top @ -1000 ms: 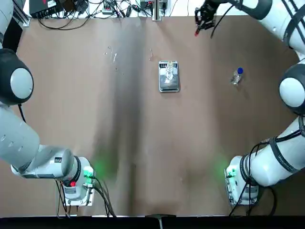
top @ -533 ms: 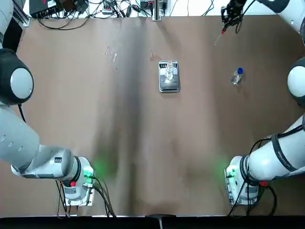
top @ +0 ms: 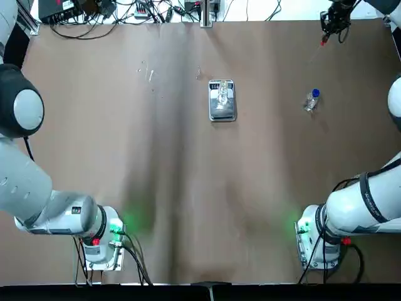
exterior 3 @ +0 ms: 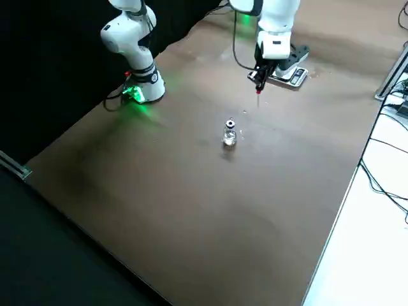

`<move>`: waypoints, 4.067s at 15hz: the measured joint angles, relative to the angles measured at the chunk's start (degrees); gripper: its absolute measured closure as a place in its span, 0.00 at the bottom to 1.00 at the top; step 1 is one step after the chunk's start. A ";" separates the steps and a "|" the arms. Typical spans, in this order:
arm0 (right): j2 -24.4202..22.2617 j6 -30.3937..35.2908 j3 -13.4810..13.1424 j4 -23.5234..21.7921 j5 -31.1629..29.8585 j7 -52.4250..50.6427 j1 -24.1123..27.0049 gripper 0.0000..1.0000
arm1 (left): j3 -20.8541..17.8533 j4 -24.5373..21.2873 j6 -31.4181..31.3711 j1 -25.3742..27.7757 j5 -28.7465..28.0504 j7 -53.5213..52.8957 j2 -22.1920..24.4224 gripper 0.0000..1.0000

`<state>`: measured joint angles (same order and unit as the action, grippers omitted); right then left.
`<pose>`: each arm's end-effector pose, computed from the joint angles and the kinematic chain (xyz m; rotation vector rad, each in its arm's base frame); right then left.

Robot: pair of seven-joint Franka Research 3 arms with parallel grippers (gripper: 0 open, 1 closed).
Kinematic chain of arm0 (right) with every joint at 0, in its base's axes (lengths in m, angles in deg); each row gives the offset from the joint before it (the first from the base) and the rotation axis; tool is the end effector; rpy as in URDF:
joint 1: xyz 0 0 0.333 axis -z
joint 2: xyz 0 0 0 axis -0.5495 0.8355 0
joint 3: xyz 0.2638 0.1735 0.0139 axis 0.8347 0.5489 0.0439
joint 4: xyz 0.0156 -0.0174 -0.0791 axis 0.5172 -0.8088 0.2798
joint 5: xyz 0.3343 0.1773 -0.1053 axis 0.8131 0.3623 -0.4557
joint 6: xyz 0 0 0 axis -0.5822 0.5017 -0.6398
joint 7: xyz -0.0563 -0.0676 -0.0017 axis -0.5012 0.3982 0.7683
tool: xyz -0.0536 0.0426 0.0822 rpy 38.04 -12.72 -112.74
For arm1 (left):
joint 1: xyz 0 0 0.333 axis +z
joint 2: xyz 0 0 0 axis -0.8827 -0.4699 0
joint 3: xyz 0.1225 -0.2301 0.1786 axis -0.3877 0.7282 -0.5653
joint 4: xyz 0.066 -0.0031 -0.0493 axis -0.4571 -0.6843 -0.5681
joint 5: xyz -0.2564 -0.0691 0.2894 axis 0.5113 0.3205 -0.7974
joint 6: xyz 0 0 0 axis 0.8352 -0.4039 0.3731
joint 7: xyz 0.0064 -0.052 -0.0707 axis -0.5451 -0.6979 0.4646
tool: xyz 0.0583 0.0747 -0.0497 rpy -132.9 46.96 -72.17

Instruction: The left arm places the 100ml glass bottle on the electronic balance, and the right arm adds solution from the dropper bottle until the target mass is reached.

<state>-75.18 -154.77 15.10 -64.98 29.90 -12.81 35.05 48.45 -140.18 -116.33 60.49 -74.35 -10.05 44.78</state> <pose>0.6149 -0.0268 0.4673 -3.0906 0.3396 0.1555 0.6039 -0.0571 0.5991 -3.0989 0.1858 0.0757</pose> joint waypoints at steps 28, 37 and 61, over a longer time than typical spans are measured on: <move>0.04 -0.24 0.30 -11.12 -5.20 -1.61 1.80 0.95 | 0.00 -0.02 0.00 0.00 0.00 0.00 0.00 0.00; 0.04 -0.86 0.33 -11.25 -5.25 -3.36 2.91 0.95 | -0.01 -0.06 0.00 0.00 0.00 0.03 0.00 0.00; 0.07 -5.53 0.75 -14.93 -5.25 -3.89 2.91 0.95 | -0.06 -0.38 0.00 0.02 0.00 0.05 -0.11 0.00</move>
<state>-75.11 -160.30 15.85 -79.91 24.65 -16.70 37.96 48.39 -140.56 -116.33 60.52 -74.35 -10.00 44.66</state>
